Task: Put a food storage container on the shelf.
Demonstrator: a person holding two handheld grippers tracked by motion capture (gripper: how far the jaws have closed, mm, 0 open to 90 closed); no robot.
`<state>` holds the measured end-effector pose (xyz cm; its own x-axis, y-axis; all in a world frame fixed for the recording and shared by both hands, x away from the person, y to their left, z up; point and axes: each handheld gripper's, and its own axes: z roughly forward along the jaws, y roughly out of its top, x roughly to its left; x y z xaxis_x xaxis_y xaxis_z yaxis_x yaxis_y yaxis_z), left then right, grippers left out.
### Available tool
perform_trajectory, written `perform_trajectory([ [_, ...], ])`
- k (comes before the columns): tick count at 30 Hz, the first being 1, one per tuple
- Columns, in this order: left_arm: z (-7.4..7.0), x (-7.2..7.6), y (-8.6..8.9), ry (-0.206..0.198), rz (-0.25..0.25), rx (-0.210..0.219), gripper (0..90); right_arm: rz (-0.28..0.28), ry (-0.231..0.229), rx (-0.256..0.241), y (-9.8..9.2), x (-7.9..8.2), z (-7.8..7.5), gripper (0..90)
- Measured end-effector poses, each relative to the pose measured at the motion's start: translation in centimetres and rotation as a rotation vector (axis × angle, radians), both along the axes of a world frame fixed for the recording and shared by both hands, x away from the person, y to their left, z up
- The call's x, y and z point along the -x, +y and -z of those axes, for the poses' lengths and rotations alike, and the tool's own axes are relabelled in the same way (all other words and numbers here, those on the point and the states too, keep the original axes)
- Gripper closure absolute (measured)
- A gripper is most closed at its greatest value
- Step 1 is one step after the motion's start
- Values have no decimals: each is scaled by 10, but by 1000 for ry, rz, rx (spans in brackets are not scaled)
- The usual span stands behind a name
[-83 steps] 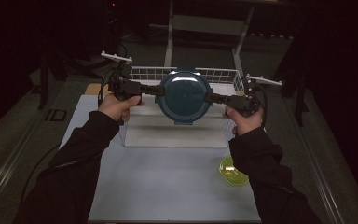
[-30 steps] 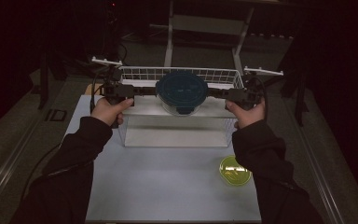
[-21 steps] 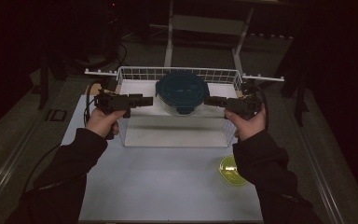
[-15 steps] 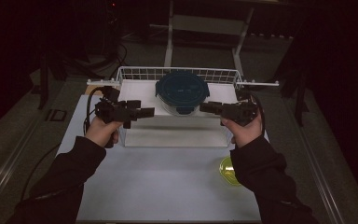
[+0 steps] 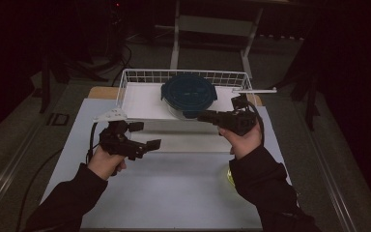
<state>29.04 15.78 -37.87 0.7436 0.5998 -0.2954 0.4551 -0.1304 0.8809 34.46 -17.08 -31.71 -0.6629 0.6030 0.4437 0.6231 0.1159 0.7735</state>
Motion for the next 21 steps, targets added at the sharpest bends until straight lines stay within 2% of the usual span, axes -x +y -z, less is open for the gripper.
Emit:
perform_trajectory([
  [2, 5, 7, 1, -16, 3, -12, 7, 9, -11, 11, 2, 1, -1, 719],
  [5, 11, 16, 2, -35, 3, -32, 7, 7, -8, -1, 3, 2, -2, 763],
  [11, 28, 36, 6, -57, -15, -68, 7, -28, -6, -5, 12, 5, -3, 896],
  [17, 50, 50, 11, -44, -29, -74, 7, -49, 6, 13, 20, 5, 2, 899],
  [18, 50, 50, 11, -44, -29, -74, 7, -49, 6, 13, 20, 5, 2, 899],
  [19, 57, 56, 12, -42, -33, -89, 7, -51, 6, 24, 22, 5, 4, 899],
  [21, 65, 62, 13, -43, -43, -84, 7, -47, 14, 38, 25, 2, 8, 899],
])
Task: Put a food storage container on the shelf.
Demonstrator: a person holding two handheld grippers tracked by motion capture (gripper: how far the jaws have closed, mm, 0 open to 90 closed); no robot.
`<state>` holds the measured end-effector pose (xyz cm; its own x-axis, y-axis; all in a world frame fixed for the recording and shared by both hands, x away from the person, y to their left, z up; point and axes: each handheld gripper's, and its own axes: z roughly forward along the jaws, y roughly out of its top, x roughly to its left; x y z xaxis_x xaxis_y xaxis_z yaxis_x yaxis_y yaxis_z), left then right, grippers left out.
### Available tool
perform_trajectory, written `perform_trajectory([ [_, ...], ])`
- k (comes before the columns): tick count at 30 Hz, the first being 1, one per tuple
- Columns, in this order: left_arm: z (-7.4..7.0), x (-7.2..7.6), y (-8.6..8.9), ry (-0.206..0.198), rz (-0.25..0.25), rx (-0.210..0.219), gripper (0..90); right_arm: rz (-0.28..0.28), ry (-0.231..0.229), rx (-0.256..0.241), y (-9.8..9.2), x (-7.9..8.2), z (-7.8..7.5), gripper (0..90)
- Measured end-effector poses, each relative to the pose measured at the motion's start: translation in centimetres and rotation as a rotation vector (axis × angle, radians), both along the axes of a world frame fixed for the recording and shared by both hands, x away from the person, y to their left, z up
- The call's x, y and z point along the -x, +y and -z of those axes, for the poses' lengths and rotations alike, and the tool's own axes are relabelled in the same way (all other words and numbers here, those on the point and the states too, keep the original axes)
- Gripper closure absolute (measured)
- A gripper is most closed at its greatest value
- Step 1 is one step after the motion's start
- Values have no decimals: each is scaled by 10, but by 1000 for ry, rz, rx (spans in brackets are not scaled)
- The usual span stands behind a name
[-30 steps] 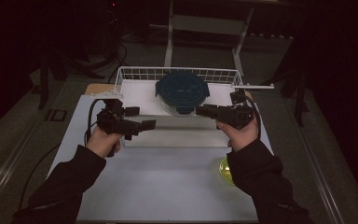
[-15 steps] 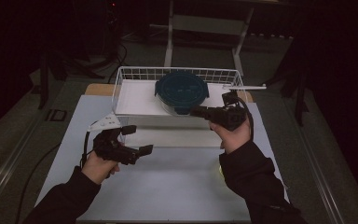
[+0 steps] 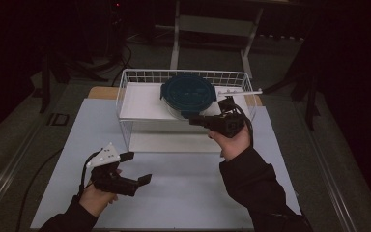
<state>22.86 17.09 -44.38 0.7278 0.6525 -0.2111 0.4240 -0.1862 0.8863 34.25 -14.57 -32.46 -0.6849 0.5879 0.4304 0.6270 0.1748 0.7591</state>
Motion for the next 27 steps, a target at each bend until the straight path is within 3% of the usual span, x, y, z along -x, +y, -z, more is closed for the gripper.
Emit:
perform_trajectory([
  [7, 28, 15, 4, -1, -30, -3, 7, 16, 3, -3, 3, -5, 2, 900],
  [14, 51, 25, 5, -15, -50, -32, 7, 32, -2, 0, 7, -11, -1, 899],
  [20, 55, 32, 3, -56, -49, -39, 7, 45, 0, 6, 7, -16, 1, 899],
  [27, 56, 30, 6, -59, -56, -20, 7, 73, 20, 15, 5, -26, 8, 899],
])
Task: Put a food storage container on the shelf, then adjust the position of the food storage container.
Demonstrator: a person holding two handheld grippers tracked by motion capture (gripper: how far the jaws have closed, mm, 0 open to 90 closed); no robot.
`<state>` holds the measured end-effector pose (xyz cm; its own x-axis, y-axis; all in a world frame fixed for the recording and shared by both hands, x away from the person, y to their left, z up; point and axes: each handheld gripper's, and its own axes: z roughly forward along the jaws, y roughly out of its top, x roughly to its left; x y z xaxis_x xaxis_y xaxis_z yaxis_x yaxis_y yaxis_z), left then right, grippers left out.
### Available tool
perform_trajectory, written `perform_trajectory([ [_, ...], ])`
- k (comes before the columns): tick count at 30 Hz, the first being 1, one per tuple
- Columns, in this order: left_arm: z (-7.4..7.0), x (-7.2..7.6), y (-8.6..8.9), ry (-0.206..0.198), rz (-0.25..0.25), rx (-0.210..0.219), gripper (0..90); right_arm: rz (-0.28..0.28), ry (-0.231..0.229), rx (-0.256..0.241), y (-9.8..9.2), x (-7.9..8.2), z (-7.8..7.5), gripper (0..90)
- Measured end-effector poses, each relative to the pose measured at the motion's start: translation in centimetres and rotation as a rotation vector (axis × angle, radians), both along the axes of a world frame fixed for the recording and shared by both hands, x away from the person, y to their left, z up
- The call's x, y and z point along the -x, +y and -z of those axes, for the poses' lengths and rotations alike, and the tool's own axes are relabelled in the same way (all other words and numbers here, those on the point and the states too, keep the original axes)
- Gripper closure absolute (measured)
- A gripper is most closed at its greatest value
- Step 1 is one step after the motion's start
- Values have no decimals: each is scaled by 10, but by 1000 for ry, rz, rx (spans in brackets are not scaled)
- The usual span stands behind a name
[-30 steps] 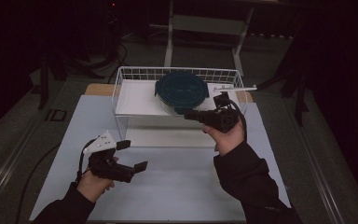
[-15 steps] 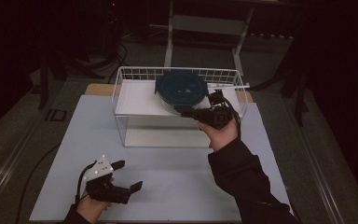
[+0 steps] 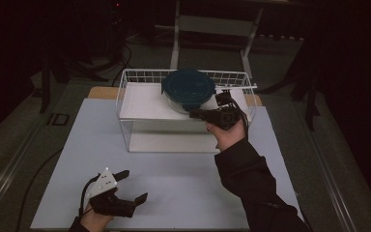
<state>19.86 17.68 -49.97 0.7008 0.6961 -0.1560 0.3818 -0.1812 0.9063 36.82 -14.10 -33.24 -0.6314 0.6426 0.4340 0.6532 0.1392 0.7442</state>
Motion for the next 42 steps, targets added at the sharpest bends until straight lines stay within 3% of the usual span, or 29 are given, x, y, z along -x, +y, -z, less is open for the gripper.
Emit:
perform_trajectory([
  [2, 1, -1, 0, 1, -1, 1, 7, 6, 12, -17, -1, -3, 3, 899],
  [10, 2, -2, 0, 0, 6, -2, 7, 0, 2, -7, 2, -4, 2, 885],
  [22, 0, 0, 1, 0, 24, 11, 7, -39, -81, 23, 0, 24, 13, 442],
  [29, -1, 2, 3, -1, 40, 11, 7, -75, -144, -13, -16, 40, 17, 198],
  [30, -1, 2, 3, -1, 40, 11, 7, -75, -144, -13, -16, 40, 17, 198],
  [34, -1, 4, 8, 0, 43, 19, 7, -97, -218, -32, -27, 53, 19, 216],
  [37, -2, 5, 10, 2, 44, 23, 7, -104, -251, 2, -32, 59, 21, 227],
  [39, -1, 6, 12, -2, 41, 25, 7, -101, -318, 73, -39, 70, 27, 226],
  [42, -1, 8, 14, -1, 42, 28, 7, -91, -322, 75, -49, 77, 34, 224],
])
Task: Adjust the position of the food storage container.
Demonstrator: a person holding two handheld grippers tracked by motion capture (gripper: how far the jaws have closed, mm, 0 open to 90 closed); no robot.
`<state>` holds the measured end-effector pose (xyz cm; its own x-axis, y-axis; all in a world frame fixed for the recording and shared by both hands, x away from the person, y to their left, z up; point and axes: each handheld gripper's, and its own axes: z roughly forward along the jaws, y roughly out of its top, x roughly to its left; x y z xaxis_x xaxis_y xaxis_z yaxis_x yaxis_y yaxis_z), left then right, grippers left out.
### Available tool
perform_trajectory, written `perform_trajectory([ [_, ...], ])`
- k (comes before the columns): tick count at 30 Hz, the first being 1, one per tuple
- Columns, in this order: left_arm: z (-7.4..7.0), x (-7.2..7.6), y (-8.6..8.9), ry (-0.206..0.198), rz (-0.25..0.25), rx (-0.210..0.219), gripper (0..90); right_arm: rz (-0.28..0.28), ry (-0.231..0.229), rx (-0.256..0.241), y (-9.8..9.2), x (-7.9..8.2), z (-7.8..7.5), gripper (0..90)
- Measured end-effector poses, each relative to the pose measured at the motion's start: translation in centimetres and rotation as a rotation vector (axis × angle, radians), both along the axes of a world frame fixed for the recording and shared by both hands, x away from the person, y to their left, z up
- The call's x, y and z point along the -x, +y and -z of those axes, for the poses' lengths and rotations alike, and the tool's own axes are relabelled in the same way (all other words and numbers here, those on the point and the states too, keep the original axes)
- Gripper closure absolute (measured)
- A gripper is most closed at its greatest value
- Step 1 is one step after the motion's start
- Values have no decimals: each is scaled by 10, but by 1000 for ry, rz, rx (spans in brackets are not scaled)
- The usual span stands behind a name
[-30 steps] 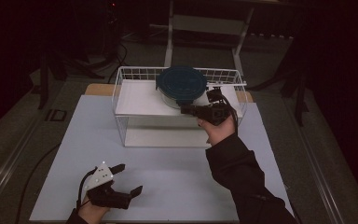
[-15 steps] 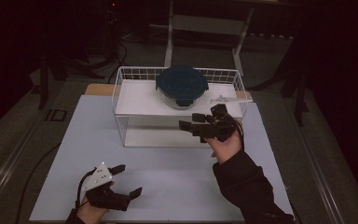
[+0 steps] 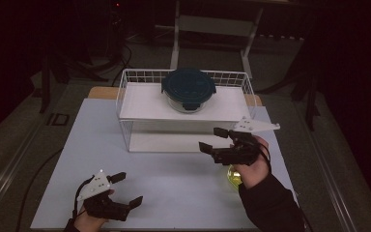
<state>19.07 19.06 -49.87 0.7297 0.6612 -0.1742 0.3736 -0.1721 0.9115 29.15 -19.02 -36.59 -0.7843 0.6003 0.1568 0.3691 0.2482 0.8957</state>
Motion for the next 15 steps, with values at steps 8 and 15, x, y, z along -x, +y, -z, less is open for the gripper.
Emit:
perform_trajectory([
  [8, 2, 1, 0, 0, 0, 0, 7, 18, -29, -13, -31, 13, 18, 195],
  [15, 3, 1, 0, -4, 5, 7, 7, 82, -17, 2, -60, 20, 37, 130],
])
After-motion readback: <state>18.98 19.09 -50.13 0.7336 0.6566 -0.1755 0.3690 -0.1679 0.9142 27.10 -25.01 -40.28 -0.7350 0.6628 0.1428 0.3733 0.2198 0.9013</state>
